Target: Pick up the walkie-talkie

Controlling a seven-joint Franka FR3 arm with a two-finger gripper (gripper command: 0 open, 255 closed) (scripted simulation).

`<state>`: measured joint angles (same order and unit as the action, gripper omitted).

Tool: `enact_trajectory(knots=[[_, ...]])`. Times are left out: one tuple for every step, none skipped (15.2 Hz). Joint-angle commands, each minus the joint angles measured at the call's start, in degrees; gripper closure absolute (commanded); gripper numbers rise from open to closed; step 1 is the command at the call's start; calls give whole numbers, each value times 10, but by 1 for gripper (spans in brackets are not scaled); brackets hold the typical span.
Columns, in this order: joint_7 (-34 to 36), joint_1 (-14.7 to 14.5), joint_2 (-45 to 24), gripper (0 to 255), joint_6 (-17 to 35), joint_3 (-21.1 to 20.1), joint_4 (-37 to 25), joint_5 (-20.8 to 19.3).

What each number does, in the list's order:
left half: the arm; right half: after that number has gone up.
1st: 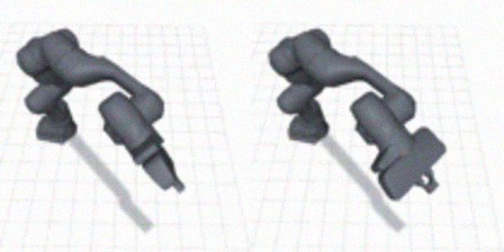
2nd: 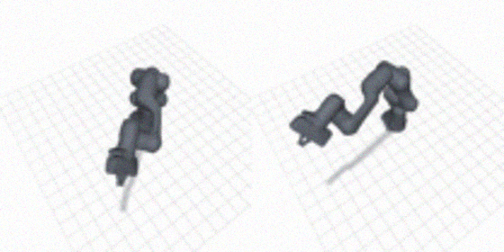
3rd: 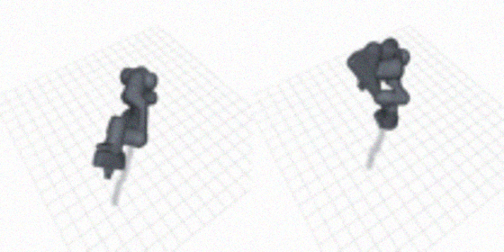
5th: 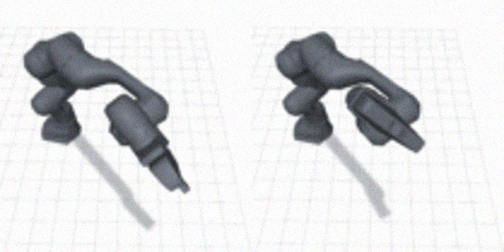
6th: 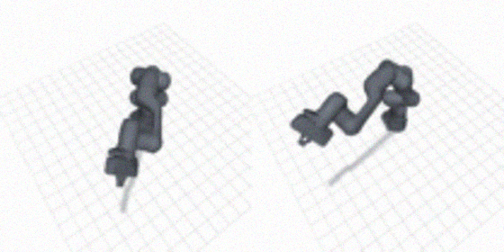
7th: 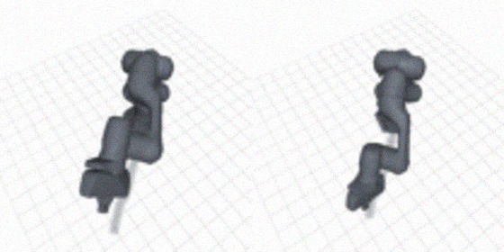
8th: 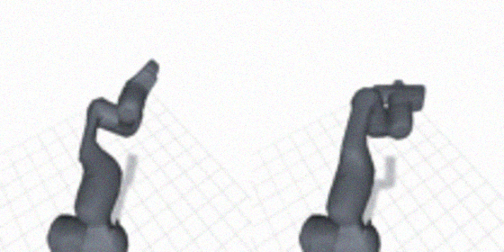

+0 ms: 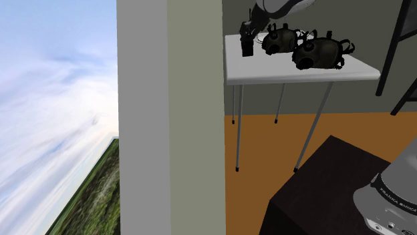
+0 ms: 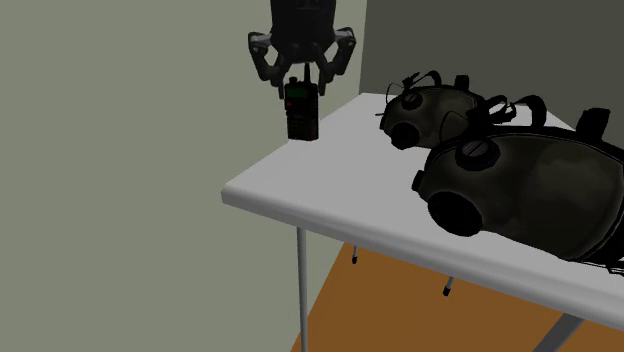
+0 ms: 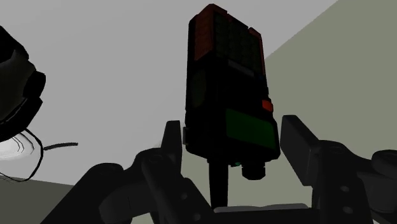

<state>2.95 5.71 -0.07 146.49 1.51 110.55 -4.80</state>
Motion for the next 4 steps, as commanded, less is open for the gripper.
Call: enact_trajectory(knots=[[1,-1,4,255,-15,-1,-12,0],[0,-1,5,255,-23,-1,-18,0],[0,-1,5,255,-24,-1,-19,1],[0,-1,5,255,-24,-1,-19,1]])
